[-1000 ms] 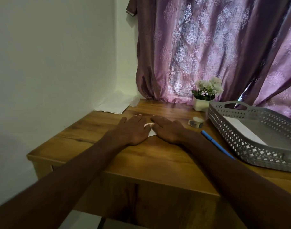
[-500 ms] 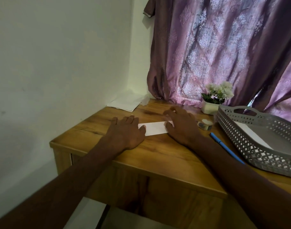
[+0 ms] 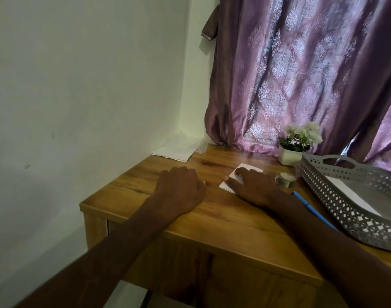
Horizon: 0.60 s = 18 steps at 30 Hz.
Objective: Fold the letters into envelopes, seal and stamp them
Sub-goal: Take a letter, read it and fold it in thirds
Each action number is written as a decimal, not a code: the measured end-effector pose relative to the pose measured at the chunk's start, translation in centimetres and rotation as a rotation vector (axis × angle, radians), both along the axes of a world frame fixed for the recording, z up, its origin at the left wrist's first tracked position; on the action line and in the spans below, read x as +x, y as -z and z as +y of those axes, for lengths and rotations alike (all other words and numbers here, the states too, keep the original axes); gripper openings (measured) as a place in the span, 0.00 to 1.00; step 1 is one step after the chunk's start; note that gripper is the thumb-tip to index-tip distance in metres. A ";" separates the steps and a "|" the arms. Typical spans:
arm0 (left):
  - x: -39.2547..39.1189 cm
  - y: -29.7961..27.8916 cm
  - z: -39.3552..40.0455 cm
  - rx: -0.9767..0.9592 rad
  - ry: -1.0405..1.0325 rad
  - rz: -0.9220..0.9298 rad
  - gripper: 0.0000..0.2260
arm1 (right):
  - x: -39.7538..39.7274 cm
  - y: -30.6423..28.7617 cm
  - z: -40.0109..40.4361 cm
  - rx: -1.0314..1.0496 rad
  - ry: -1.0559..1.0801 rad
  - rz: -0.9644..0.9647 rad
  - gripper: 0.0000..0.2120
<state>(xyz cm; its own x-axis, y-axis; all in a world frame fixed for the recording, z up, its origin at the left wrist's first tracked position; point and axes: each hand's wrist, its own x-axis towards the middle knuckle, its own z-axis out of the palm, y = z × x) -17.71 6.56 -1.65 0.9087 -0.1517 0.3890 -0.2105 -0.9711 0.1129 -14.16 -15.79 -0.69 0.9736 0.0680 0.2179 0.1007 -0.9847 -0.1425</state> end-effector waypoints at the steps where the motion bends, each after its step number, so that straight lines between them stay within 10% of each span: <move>1: 0.4 -0.1 0.2 0.008 0.006 -0.018 0.19 | 0.2 0.1 -0.1 0.032 -0.008 0.034 0.33; 12: 9.3 -1.4 8.5 -0.124 -0.020 -0.186 0.15 | 2.9 1.0 -0.3 0.153 -0.046 0.040 0.52; 18: 10.4 -0.8 8.4 -0.120 -0.017 -0.065 0.22 | 3.4 0.5 1.4 0.103 -0.098 -0.410 0.19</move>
<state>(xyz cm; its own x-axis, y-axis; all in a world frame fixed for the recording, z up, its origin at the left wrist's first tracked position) -7.34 15.00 -0.89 0.8828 -0.0853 0.4620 -0.2047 -0.9550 0.2148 -10.72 -14.42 -1.20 0.7951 0.1135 0.5958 0.2615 -0.9505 -0.1679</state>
